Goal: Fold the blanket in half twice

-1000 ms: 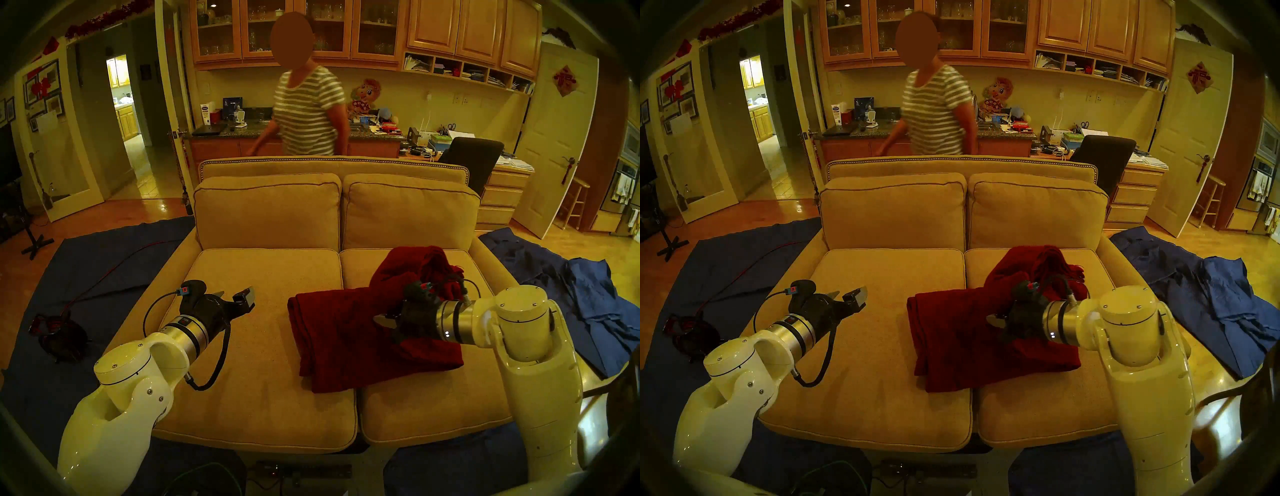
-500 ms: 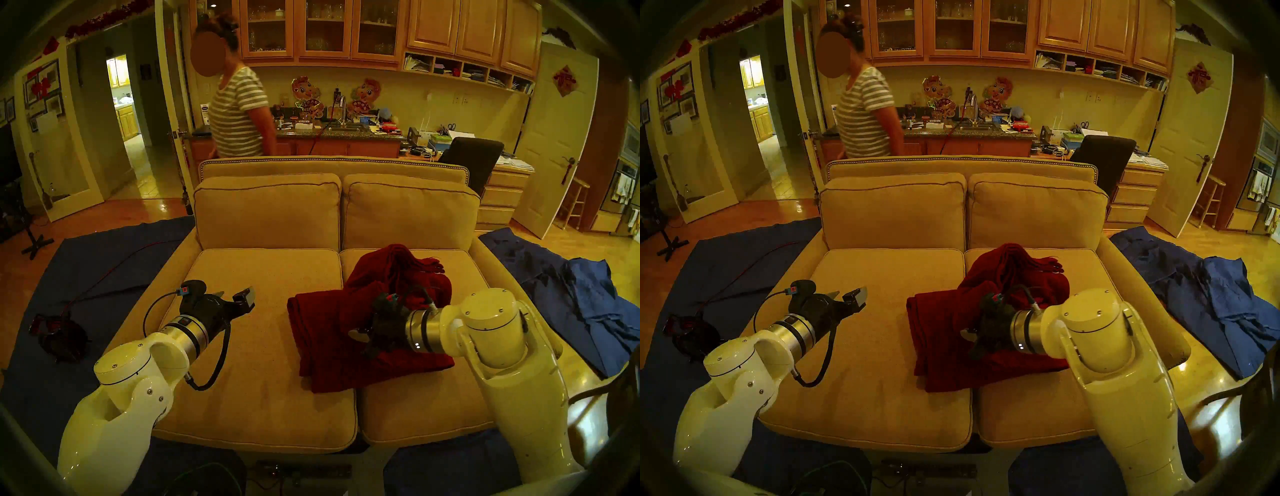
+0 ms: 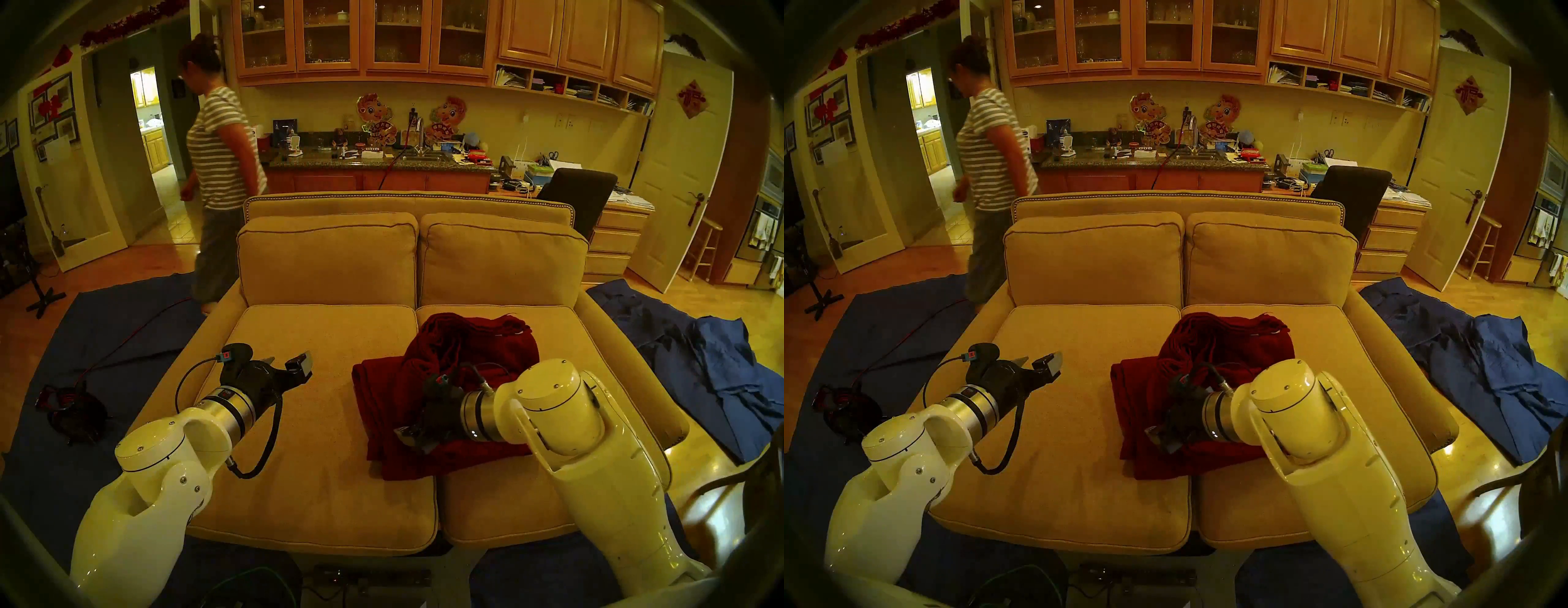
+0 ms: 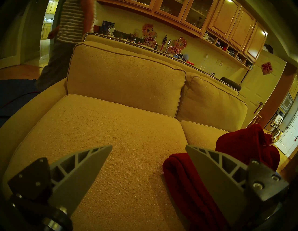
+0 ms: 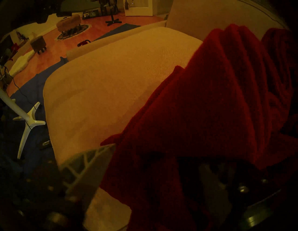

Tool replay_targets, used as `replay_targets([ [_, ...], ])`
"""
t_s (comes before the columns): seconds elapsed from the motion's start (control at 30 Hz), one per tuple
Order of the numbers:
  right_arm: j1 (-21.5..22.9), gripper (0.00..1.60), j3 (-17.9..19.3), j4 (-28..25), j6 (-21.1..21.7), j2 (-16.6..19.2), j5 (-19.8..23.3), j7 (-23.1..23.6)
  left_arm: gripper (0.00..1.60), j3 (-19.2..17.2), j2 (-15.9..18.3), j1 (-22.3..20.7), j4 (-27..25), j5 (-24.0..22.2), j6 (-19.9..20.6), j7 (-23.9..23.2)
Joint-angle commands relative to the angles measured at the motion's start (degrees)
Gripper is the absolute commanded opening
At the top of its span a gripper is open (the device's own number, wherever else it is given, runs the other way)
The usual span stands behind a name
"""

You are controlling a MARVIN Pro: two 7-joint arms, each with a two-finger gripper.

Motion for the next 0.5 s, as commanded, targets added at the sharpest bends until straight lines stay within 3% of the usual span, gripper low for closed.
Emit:
replay_targets([
  [0.0,3.2,1.48,0.7,-2.0,0.8,-1.0,1.6,1.6,1.6,-0.1,0.1,-0.2,-0.4,0.0,0.1,-0.1],
  [0.03,3.7,1.57,0.9,-2.7,0.8,-1.0,2.2,1.6,1.6,-0.1,0.1,-0.2,-0.4,0.0,0.1,-0.1],
  [0.33,5.4,1.6,0.9,-5.7,0.8,-1.2,4.7,1.7,1.6,-0.1,0.1,-0.2,-0.4,0.0,0.1,-0.1],
  [0.47,4.5,1.6,4.6,-7.5,0.8,-0.2,6.5,1.4,1.6,-0.1,0.1,-0.2,-0.4,0.0,0.1,-0.1],
])
